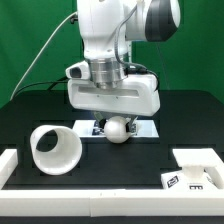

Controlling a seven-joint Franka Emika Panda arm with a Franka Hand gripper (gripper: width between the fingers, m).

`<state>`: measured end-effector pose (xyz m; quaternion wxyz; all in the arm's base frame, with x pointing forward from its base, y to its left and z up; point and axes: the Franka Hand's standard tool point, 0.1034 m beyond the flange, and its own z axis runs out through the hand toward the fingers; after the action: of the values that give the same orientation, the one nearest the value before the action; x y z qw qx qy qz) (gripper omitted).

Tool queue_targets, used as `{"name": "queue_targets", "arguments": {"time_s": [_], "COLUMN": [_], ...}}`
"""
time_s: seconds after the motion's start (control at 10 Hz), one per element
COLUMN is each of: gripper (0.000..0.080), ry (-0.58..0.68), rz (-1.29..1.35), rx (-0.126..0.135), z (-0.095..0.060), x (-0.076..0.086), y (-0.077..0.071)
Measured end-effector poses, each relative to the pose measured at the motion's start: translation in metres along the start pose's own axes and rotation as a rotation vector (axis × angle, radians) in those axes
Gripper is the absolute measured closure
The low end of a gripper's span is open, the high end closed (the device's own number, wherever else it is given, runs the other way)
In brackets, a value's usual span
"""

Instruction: Assemble lamp

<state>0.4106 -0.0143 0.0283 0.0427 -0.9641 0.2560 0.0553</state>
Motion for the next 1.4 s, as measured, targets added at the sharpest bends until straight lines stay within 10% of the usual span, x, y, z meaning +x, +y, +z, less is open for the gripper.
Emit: {"name": "queue_targets", "arguments": {"time_s": [0.5,1.4], "gripper": [0.0242,0.0243], "ry": [-0.089,-0.105], "rz": [-0.375,-0.468], "rx": [-0.057,-0.068], "z": [-0.01,0.003], "x": [-0.007,-0.007], "y": [-0.071,-0.061]}}
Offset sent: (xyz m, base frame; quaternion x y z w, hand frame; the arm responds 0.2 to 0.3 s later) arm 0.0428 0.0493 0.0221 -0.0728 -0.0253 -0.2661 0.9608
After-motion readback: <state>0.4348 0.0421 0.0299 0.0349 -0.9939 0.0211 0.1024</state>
